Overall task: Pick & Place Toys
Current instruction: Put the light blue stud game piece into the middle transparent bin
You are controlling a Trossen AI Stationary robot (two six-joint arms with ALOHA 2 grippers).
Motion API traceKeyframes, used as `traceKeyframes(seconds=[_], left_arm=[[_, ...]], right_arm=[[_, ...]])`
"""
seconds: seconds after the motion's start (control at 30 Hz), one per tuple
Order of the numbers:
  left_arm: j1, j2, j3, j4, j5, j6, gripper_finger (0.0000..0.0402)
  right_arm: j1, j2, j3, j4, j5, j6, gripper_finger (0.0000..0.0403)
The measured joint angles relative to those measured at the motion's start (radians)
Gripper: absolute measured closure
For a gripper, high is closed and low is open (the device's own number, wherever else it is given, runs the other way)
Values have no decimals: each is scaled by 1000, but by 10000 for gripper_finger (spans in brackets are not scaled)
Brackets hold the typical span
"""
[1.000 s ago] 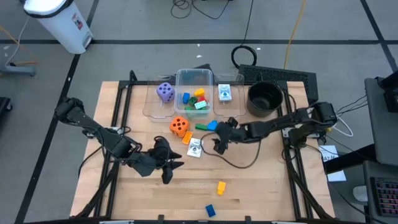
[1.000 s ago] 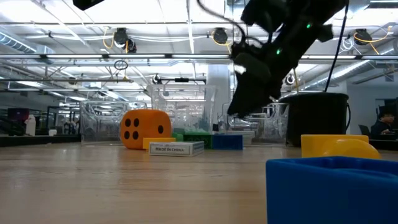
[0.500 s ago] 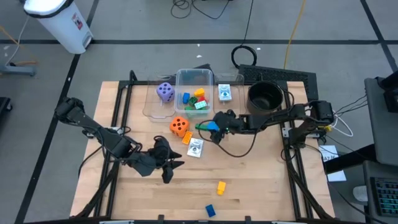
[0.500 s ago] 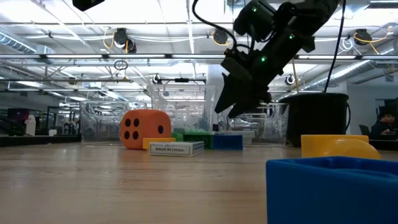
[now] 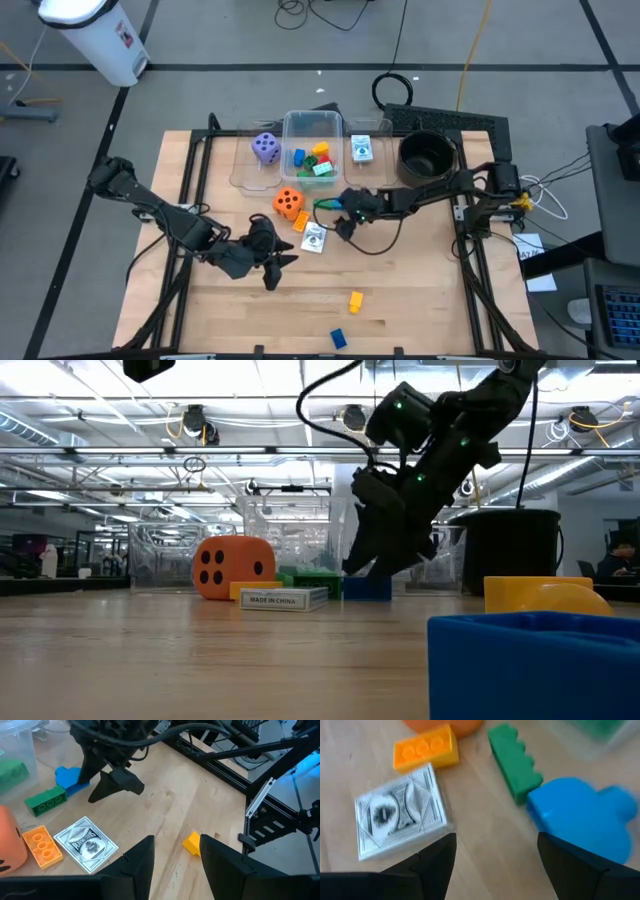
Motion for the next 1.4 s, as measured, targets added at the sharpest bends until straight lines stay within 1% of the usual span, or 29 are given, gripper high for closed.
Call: traceKeyframes(seconds=[0.17,0.23,0.33,0.47,0.63,0.77,0.87,1.1,1.27,1.4], left_arm=[[0,0,0,0,0,2,241],[0,0,0,-2,0,6,241],[0,0,0,-7,0,6,241],[0,0,0,-19,0,6,241],[0,0,0,-20,0,8,241],[1,0,0,-20,0,8,241],[1,0,0,-20,0,8,241],[1,0,0,-18,0,1,241],[1,0,0,-18,0,-7,241],[1,0,0,-19,0,-17,241]], right_arm=[[29,-6,0,-17,-136,43,140],[51,-5,0,-29,-176,51,144],[94,-6,0,-20,-170,51,150],[136,-22,0,-14,-54,-1,160],[138,-34,0,-14,104,-42,172],[134,-22,0,-6,230,31,183],[116,-11,-1,-14,301,85,190],[59,-12,0,-14,377,177,201],[38,8,2,-6,379,215,208],[35,42,2,-12,337,253,215]])
